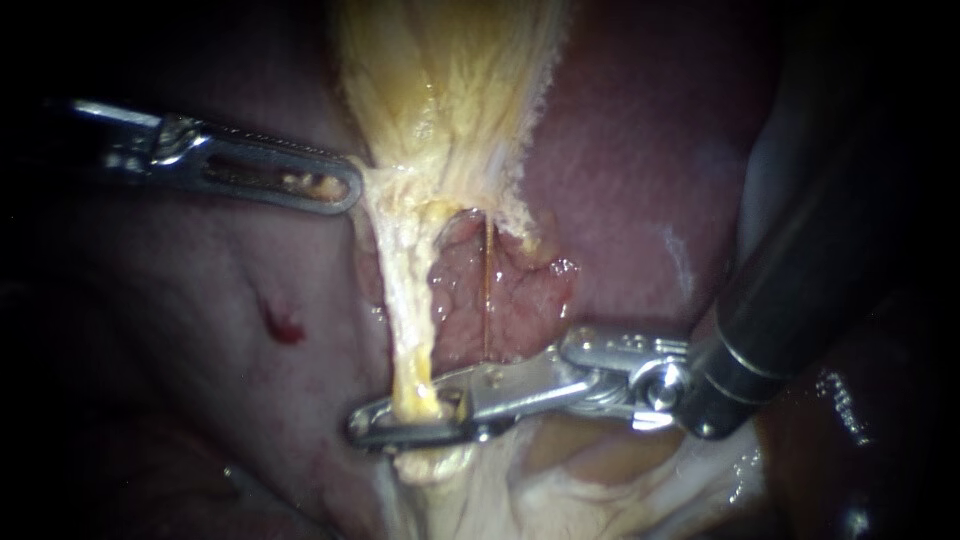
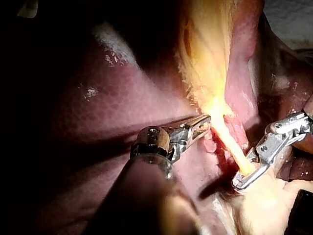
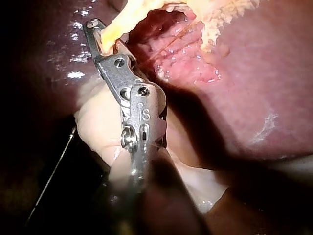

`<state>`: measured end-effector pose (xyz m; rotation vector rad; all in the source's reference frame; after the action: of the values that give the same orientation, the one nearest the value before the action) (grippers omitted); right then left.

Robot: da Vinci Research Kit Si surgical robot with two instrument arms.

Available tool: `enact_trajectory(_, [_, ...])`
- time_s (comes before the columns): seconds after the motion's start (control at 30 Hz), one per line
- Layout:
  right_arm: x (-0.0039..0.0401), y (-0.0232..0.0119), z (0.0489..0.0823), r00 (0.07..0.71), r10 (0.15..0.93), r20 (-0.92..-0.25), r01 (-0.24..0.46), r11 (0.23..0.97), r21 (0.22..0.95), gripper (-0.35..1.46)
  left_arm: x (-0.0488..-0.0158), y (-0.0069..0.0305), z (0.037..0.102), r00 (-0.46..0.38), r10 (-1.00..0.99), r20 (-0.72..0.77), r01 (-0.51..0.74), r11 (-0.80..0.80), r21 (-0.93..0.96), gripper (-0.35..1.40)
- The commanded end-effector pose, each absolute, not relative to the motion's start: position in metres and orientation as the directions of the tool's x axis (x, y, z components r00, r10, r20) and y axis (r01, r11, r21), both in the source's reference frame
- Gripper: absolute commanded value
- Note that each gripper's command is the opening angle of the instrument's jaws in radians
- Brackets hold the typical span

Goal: Clipping first clip left tube

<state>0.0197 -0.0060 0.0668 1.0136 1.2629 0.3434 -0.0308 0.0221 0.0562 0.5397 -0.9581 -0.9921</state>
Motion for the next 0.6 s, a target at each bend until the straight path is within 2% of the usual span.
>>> enact_trajectory(0.03, [0.0198,-0.0059,0.0668,0.331,0.713,-0.618,0.298,0.542,0.786,-0.35,-0.0308,0.0221,0.0562,0.211,-0.882,0.422,0.453,0.470,0.757,-0.35])
enact_trajectory(0.6, [0.0196,-0.0059,0.0669,0.341,0.720,-0.604,0.290,0.530,0.797,-0.35,-0.0308,0.0221,0.0562,0.211,-0.882,0.422,0.453,0.470,0.757,-0.35])
